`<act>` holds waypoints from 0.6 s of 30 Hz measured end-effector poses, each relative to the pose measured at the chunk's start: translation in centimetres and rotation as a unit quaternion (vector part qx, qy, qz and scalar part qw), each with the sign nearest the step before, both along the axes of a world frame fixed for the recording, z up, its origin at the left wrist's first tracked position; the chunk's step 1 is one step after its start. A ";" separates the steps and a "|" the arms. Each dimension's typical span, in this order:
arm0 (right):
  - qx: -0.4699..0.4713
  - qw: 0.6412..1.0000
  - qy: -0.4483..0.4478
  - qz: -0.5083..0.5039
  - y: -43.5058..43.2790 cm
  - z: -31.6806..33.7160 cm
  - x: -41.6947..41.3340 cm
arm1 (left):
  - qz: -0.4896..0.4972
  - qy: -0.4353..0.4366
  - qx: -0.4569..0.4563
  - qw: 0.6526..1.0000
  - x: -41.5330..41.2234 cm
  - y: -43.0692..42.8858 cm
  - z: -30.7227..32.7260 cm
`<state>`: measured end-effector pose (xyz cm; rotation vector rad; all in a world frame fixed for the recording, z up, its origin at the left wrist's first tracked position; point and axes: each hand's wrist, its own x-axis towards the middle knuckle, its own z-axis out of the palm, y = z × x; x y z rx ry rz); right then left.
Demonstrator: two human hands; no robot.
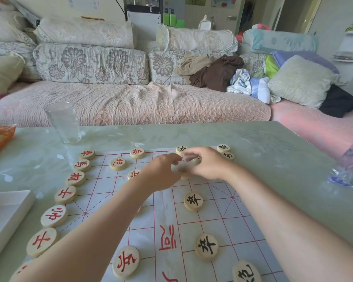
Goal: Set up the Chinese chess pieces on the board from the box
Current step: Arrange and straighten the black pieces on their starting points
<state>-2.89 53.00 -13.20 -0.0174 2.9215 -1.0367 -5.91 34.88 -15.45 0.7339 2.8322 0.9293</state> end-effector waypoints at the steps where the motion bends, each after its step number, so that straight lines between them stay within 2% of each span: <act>1: -0.003 1.000 0.010 -0.010 0.2 0.5 -0.3 | 0.005 0.010 0.009 1.000 -0.1 -0.2 0.1; 3: 0.002 0.999 0.035 -0.033 0.7 1.2 -1.1 | 0.027 0.034 0.021 0.999 -0.6 -0.4 0.2; 6: 0.060 0.995 0.056 -0.051 1.1 1.4 -2.7 | 0.057 0.047 0.017 0.997 -1.6 0.0 0.2; 9: 0.100 0.994 0.037 -0.033 0.8 0.9 -4.7 | 0.067 0.029 0.012 0.997 -2.8 0.9 0.3; 18: 0.135 0.991 0.001 -0.002 0.5 -0.1 -7.7 | 0.079 0.016 -0.015 0.997 -5.3 2.9 -0.5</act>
